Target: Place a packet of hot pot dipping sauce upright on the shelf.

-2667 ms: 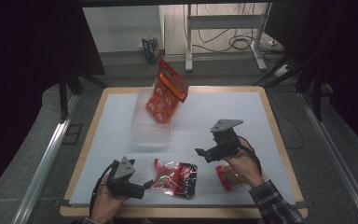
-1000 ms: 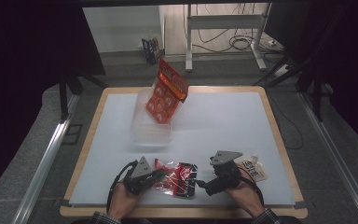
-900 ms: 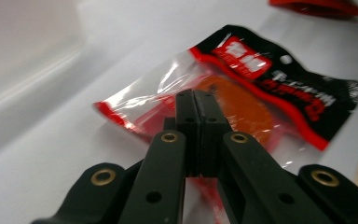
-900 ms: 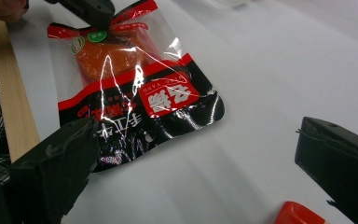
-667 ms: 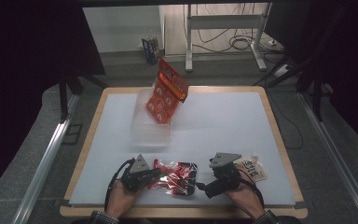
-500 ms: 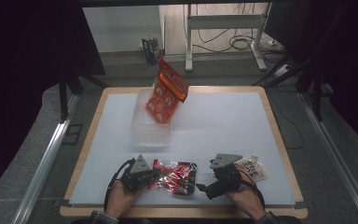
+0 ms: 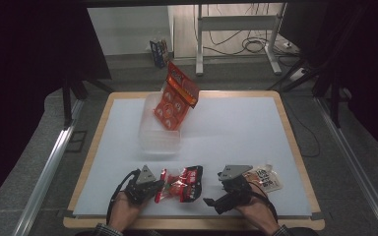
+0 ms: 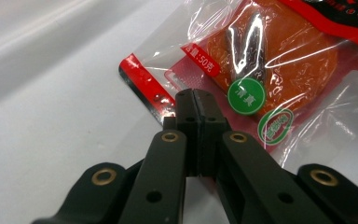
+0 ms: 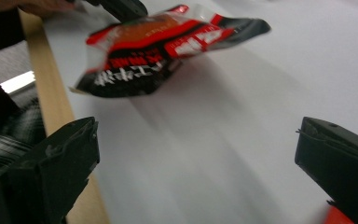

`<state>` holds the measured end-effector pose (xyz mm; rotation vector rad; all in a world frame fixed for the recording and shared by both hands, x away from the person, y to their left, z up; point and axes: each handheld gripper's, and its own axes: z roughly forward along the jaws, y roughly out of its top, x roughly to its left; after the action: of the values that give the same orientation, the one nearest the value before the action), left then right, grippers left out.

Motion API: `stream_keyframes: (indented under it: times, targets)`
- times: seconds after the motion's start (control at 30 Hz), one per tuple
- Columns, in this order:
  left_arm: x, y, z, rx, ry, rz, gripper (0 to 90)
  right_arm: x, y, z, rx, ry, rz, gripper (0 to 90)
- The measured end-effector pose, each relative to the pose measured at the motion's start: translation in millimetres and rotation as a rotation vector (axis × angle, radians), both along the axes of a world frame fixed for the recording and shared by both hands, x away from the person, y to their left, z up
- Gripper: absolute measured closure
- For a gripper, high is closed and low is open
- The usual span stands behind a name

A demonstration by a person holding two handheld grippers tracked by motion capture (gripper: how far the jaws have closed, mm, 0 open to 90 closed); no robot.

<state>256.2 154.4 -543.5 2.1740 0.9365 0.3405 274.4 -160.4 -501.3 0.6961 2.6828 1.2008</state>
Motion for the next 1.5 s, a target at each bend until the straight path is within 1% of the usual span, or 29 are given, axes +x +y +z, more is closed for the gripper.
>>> stream_keyframes:
  times: [0.1, 0.2, 0.23, 0.37, 0.43, 0.47, 0.6, 0.73, 0.8, 0.87, 0.93, 1.0, 1.07, 1.13, 1.17, 1.23, 1.3, 1.37, 1.43, 1.5]
  targets:
    - [-1.0, -0.8, 0.1, 0.005, -0.003, 0.006, 90.0, -1.5, 2.9, 1.4, 0.021, 0.019, 0.007, 0.0]
    - [-1.4, -1.2, 0.1, 0.006, -0.002, 0.01, 90.0, -2.1, 7.6, 1.2, 0.036, 0.061, 0.014, 0.0]
    - [-1.6, -1.5, 0.2, 0.008, -0.001, 0.011, 90.0, -2.4, 9.9, 0.5, 0.035, 0.074, 0.019, 0.0]
    - [-2.2, -2.6, 0.6, 0.018, -0.005, 0.011, 90.0, -3.2, 20.7, -3.5, 0.012, 0.094, 0.039, 0.0]
    - [-2.2, -2.9, 0.7, 0.019, -0.006, 0.012, 90.0, -2.6, 25.6, -3.8, 0.015, 0.101, 0.048, 0.0]
    - [-2.1, -2.9, 0.8, 0.019, -0.005, 0.012, 90.0, -1.7, 27.9, -3.4, 0.022, 0.111, 0.047, 0.0]
    - [-1.7, -2.9, 1.2, 0.02, -0.002, 0.01, 90.0, 5.2, 36.9, -3.6, 0.055, 0.178, 0.038, 0.0]
    - [-1.1, -2.2, 1.5, 0.023, 0.003, 0.006, 90.0, 13.9, 44.9, -8.7, 0.045, 0.209, 0.022, 0.5]
    - [-0.9, -2.1, 1.5, 0.021, 0.005, 0.007, 90.0, 15.9, 49.7, -11.7, 0.032, 0.213, 0.029, 1.4]
    - [-0.6, -1.8, 1.6, 0.02, 0.007, 0.007, 90.0, 16.9, 55.6, -13.0, 0.016, 0.207, 0.032, 4.7]
    - [-0.7, -2.2, 1.3, 0.01, 0.008, 0.013, 90.0, 17.6, 62.1, -12.2, 0.01, 0.19, 0.03, 9.2]
    - [-0.5, -1.8, 1.4, 0.01, 0.011, 0.01, 90.0, 19.4, 68.4, -10.3, 0.014, 0.186, 0.026, 15.9]
    - [-0.1, -1.0, 1.5, 0.008, 0.014, 0.006, 89.9, 21.5, 74.8, -8.7, 0.006, 0.182, 0.029, 22.9]
    - [0.1, -0.5, 1.4, 0.005, 0.016, 0.005, 89.9, 24.4, 80.2, -8.5, 0.005, 0.178, 0.032, 25.7]
    - [0.3, 0.2, 1.5, 0.004, 0.019, 0.002, 89.9, 25.3, 81.7, -8.1, 0.003, 0.18, 0.024, 27.3]
    - [0.6, 1.1, 1.3, -0.007, 0.027, 0.004, 89.8, 28.5, 83.1, -6.9, 0.023, 0.186, -0.001, 33.0]
    - [1.4, 2.5, 1.1, -0.016, 0.032, 0.002, 89.8, 31.9, 82.0, -6.1, 0.045, 0.212, -0.018, 41.1]
    - [1.5, 3.2, 0.7, -0.035, 0.043, 0.009, 89.7, 35.0, 79.5, -5.7, 0.073, 0.236, -0.03, 47.9]
    - [1.7, 4.6, 0.6, -0.047, 0.052, 0.011, 89.4, 37.3, 77.2, -5.0, 0.093, 0.249, -0.035, 55.1]
    - [1.7, 5.5, 0.6, -0.053, 0.056, 0.012, 88.7, 39.7, 75.5, -4.4, 0.116, 0.268, -0.037, 57.3]
